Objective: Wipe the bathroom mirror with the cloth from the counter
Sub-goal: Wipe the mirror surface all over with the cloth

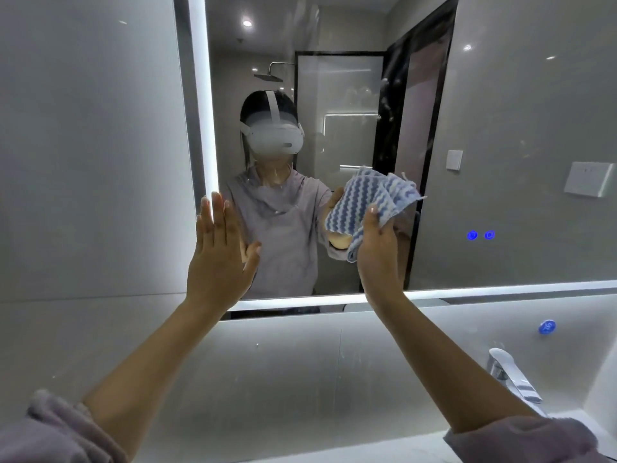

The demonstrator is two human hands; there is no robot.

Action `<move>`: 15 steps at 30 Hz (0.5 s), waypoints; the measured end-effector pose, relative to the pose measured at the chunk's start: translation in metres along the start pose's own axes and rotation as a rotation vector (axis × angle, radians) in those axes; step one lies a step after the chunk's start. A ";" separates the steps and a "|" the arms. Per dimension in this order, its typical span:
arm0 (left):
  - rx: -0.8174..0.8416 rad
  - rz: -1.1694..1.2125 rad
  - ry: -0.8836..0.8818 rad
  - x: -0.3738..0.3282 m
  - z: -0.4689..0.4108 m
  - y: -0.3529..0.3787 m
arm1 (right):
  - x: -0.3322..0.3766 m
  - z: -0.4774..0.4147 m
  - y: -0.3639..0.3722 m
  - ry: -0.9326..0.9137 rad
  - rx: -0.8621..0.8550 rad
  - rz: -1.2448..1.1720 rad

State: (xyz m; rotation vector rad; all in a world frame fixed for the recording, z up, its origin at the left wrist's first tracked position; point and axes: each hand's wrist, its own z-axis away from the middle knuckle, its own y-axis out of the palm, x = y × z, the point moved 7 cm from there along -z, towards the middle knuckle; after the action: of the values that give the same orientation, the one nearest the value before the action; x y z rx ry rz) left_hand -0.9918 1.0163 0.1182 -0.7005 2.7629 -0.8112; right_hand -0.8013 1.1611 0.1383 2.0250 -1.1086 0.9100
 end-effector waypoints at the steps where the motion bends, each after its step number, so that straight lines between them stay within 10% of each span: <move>1: -0.025 -0.018 0.012 0.000 0.000 0.002 | -0.005 -0.002 0.006 -0.041 0.027 0.056; 10: -0.162 -0.119 0.044 0.007 -0.002 0.015 | -0.034 -0.005 0.026 -0.612 0.078 1.009; 15: -0.224 -0.137 0.067 0.008 -0.003 0.020 | -0.030 -0.010 0.022 -0.643 0.115 0.965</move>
State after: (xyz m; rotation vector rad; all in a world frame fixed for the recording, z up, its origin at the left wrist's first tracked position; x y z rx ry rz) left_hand -1.0074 1.0286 0.1099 -0.9279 2.9225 -0.5616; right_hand -0.8348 1.1720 0.1241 1.8760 -2.5583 0.7365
